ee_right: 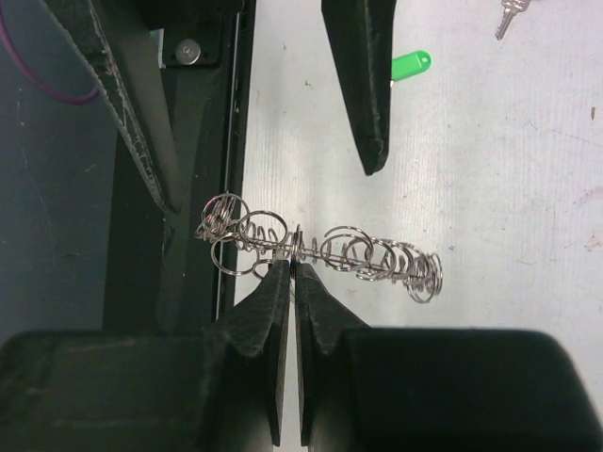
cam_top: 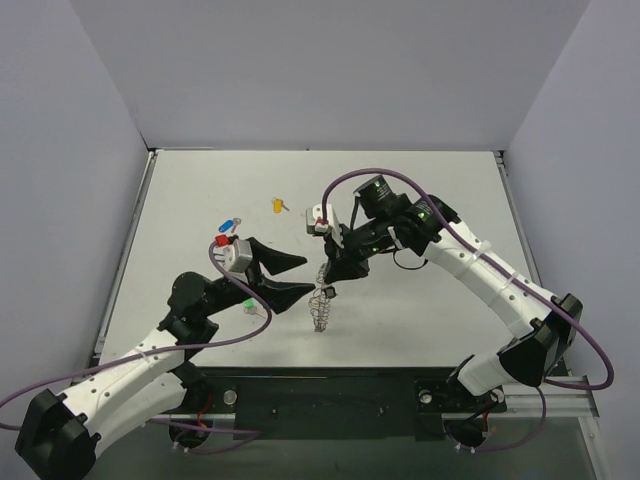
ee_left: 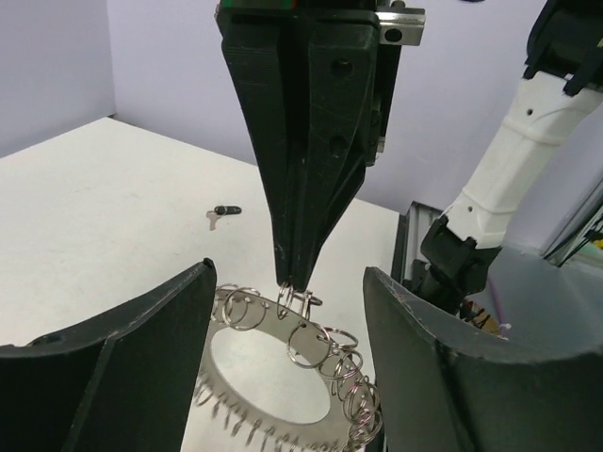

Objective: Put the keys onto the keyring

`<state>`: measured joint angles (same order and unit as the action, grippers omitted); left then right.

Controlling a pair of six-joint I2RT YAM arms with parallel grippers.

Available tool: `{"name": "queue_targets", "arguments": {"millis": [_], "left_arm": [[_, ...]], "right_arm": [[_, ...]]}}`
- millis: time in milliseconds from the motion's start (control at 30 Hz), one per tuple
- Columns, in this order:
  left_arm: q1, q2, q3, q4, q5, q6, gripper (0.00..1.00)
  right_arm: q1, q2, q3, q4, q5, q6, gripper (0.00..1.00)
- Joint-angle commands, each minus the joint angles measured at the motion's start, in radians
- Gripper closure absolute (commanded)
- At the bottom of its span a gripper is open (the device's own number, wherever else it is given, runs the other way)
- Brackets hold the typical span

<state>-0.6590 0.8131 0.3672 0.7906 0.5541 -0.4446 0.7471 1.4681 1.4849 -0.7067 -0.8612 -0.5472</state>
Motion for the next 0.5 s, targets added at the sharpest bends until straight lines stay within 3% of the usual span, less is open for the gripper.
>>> {"name": "queue_targets", "arguments": {"millis": [0,233,467], "left_arm": [[0.006,-0.038,0.099,-0.316,0.032,0.193,0.27],[0.004,0.041,0.162,-0.36,0.147,0.276,0.43],[0.001,0.104,0.194,-0.3,0.204,0.288,0.48]], "right_arm": [[0.011,-0.009,0.069,-0.111,0.011,-0.126,1.0],[0.021,0.001,0.086,-0.142,0.019,-0.165,1.0],[0.031,0.003,0.081,-0.148,0.027,-0.172,1.0]]}}
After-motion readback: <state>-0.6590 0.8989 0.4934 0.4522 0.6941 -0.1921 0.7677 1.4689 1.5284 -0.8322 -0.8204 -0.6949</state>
